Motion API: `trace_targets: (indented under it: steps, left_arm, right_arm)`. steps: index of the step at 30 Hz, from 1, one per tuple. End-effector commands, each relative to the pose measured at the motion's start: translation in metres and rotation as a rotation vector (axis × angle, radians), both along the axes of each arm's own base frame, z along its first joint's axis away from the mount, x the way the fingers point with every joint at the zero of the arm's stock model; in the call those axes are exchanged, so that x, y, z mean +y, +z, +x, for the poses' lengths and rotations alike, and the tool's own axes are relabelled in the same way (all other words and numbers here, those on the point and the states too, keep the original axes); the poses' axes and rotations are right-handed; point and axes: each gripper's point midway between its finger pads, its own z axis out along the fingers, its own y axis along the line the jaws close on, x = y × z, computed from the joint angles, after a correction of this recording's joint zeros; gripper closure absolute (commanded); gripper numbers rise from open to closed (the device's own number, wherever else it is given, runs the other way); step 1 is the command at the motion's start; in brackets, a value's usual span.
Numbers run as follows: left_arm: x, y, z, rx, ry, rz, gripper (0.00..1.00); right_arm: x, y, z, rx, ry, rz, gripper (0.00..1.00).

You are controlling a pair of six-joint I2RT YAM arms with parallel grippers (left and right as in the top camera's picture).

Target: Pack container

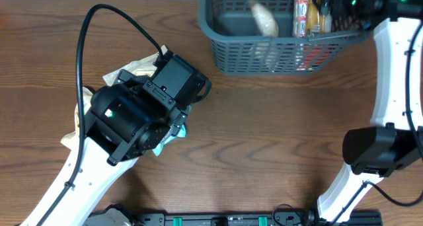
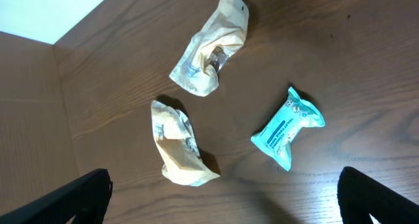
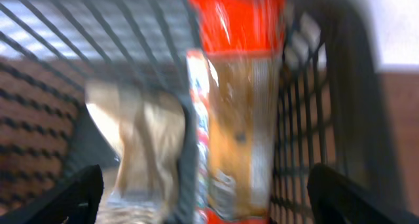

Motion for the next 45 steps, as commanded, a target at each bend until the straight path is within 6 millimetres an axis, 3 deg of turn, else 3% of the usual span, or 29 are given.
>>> trace_targets:
  steps: [1,4,9,12,15,18,23,26,30,34,37,39,42,45]
  left_arm:
    - [0.001,-0.001,0.001,0.003,0.015,-0.001,0.01]
    - [0.001,-0.001,0.001,0.001,0.015,-0.003,0.01]
    - [-0.001,0.0,0.003,-0.007,0.015,-0.01,0.01]
    - [-0.001,0.0,0.003,-0.007,0.015,-0.01,0.01]
    - [-0.001,0.0,0.003,-0.007,0.015,-0.011,0.01]
    - [-0.003,-0.002,0.002,0.002,0.01,-0.02,0.01]
    - [-0.019,-0.01,-0.008,0.078,-0.033,-0.105,0.01]
    - [-0.023,-0.012,-0.01,0.097,-0.043,-0.127,0.01]
    - [-0.027,-0.013,-0.012,0.106,-0.051,-0.143,0.01]
    - [-0.027,-0.008,-0.003,0.061,-0.041,-0.145,0.02]
    - [-0.022,0.003,0.016,-0.041,0.031,-0.164,0.01]
    - [-0.003,0.018,0.037,-0.191,0.265,-0.241,0.01]
    - [0.033,0.03,0.051,-0.349,0.569,-0.334,0.01]
    - [0.051,0.032,0.058,-0.385,0.693,-0.399,0.01]
  right_arm:
    - [-0.013,0.069,-0.007,-0.152,-0.049,-0.035,0.1]
    - [-0.01,0.124,-0.022,-0.275,-0.05,-0.037,0.05]
    - [0.001,0.199,-0.052,-0.469,-0.019,-0.02,0.03]
    - [0.012,0.226,-0.068,-0.548,0.022,0.004,0.03]
    - [0.014,0.236,-0.075,-0.577,0.028,0.008,0.03]
    - [0.004,0.233,-0.075,-0.565,-0.021,-0.014,0.02]
    - [-0.047,0.217,-0.08,-0.491,-0.259,-0.125,0.01]
    - [-0.088,0.203,-0.093,-0.418,-0.426,-0.203,0.01]
    - [-0.163,0.192,-0.129,-0.353,-0.766,-0.242,0.01]
    - [-0.223,0.173,-0.174,-0.329,-1.077,-0.079,0.01]
    - [-0.246,0.149,-0.2,-0.271,-1.211,0.079,0.01]
    - [-0.254,0.132,-0.213,-0.218,-1.251,0.171,0.01]
    - [-0.259,0.116,-0.222,-0.149,-1.251,0.227,0.01]
    - [-0.26,0.105,-0.23,-0.097,-1.269,0.23,0.01]
